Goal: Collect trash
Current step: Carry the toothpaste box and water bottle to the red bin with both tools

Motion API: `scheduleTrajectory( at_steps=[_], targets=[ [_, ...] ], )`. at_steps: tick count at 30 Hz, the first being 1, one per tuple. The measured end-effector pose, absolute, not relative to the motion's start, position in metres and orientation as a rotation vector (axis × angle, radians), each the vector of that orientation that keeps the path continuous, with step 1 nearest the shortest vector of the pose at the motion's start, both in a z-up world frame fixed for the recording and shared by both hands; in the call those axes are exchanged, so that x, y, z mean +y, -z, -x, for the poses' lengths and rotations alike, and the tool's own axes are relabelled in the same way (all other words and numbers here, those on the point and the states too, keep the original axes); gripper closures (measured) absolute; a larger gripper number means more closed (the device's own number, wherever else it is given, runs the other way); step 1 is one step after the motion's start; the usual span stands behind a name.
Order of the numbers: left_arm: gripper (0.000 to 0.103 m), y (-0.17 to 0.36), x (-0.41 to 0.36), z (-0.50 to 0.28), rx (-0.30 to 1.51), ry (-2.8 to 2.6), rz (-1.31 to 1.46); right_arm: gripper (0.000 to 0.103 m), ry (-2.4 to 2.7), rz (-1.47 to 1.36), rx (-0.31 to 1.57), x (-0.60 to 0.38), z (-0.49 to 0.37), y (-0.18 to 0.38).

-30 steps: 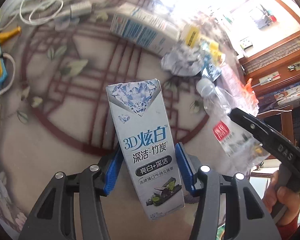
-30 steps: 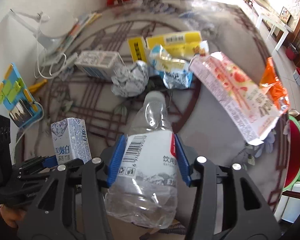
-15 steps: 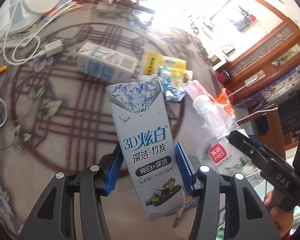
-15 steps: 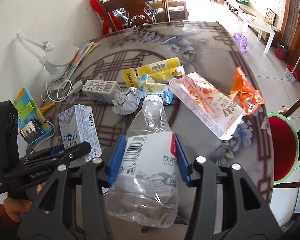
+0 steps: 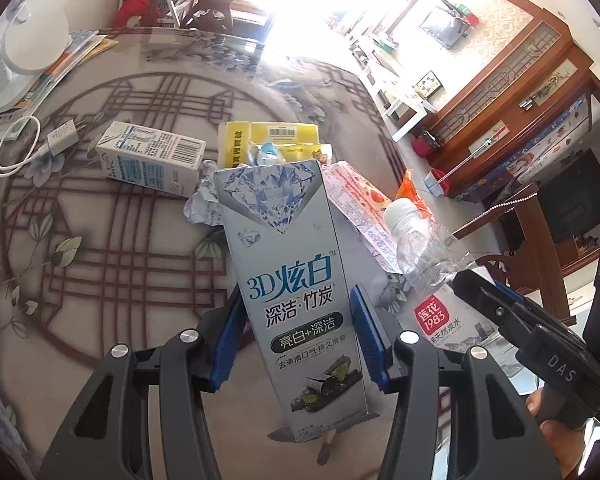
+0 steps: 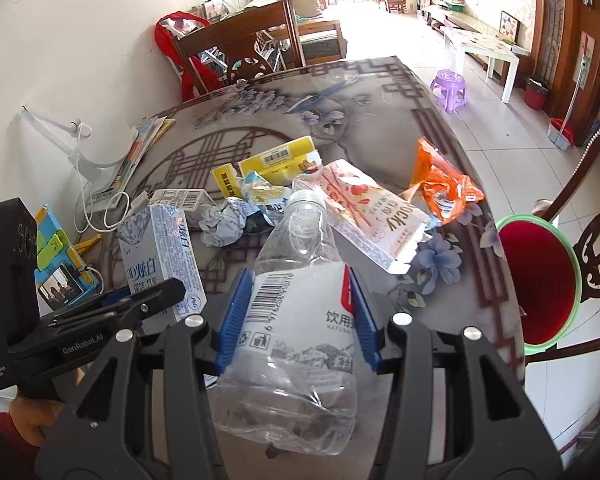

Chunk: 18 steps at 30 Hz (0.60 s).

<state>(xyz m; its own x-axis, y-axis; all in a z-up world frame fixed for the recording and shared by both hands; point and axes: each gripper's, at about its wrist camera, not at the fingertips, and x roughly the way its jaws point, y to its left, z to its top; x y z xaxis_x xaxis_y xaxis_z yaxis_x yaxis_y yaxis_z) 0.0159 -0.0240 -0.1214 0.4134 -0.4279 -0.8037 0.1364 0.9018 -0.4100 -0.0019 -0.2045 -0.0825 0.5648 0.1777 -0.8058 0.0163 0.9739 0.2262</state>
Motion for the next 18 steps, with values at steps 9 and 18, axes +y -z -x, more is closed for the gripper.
scheduleTrajectory(
  at_steps=[9, 18],
  targets=[
    [0.054, 0.121, -0.043, -0.016, 1.102, 0.387, 0.277, 0.056, -0.069, -0.244, 0.964, -0.225, 0.011, 0.082],
    [0.054, 0.118, -0.073, -0.018, 1.105, 0.424, 0.238, 0.056, -0.049, -0.269, 0.964, -0.247, 0.019, 0.085]
  ],
)
